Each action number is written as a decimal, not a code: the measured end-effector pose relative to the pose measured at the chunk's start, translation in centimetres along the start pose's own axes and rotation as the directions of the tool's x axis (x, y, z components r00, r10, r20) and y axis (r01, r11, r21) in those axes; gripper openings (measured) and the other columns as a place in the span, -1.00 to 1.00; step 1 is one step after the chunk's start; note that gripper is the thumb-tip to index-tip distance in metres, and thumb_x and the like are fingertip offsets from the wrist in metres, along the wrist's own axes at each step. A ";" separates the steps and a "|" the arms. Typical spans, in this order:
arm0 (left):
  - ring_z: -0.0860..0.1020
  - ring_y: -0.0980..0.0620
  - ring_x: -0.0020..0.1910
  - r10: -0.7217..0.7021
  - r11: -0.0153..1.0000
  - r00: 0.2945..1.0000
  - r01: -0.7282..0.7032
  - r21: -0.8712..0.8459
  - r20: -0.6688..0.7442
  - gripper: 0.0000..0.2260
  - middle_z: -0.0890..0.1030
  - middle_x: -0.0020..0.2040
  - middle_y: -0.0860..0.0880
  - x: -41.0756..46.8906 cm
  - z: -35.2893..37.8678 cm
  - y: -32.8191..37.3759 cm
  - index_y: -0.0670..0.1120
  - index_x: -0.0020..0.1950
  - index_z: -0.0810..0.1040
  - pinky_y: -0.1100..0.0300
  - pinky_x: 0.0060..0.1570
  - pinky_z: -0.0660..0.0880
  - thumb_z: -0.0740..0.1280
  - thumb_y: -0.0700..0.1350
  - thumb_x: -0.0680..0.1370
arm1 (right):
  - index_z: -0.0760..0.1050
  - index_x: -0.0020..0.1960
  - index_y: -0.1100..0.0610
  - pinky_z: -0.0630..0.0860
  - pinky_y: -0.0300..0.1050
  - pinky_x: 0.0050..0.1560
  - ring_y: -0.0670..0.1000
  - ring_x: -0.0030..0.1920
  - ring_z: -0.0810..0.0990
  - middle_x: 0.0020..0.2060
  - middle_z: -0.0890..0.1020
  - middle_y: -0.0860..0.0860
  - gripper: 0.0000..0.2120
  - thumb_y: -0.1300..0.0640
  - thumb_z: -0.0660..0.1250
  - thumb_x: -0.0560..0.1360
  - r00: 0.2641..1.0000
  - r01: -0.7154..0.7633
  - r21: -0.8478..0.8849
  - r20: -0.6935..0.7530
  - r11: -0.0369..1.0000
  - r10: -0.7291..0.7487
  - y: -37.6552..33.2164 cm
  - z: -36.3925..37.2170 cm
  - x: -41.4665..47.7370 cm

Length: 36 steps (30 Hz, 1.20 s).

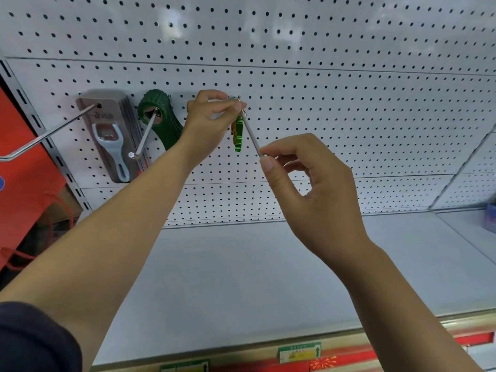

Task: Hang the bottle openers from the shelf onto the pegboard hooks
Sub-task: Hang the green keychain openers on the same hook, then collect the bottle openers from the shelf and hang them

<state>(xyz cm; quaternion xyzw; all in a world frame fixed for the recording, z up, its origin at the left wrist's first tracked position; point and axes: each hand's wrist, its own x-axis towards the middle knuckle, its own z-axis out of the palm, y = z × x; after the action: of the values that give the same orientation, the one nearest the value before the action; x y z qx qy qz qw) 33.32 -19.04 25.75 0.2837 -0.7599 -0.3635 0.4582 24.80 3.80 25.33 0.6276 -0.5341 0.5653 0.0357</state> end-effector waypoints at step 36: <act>0.17 0.07 0.58 -0.321 0.768 0.940 0.190 0.611 0.111 -0.53 0.29 0.58 0.08 -22.6 16.4 -6.1 -0.01 0.52 0.38 0.08 0.56 0.09 0.25 0.11 0.64 | 0.53 0.35 0.14 0.21 -0.18 0.38 0.08 0.43 0.39 0.39 0.51 0.02 -0.60 0.04 0.41 0.56 0.802 -0.373 -0.496 0.254 0.784 0.542 24.5 -9.0 -14.7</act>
<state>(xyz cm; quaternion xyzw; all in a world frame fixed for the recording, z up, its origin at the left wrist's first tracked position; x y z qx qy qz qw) 28.58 -0.45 4.55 0.4735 -0.8328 -0.1953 0.2101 4.46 8.41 3.91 0.5505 -0.7780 0.2933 -0.0752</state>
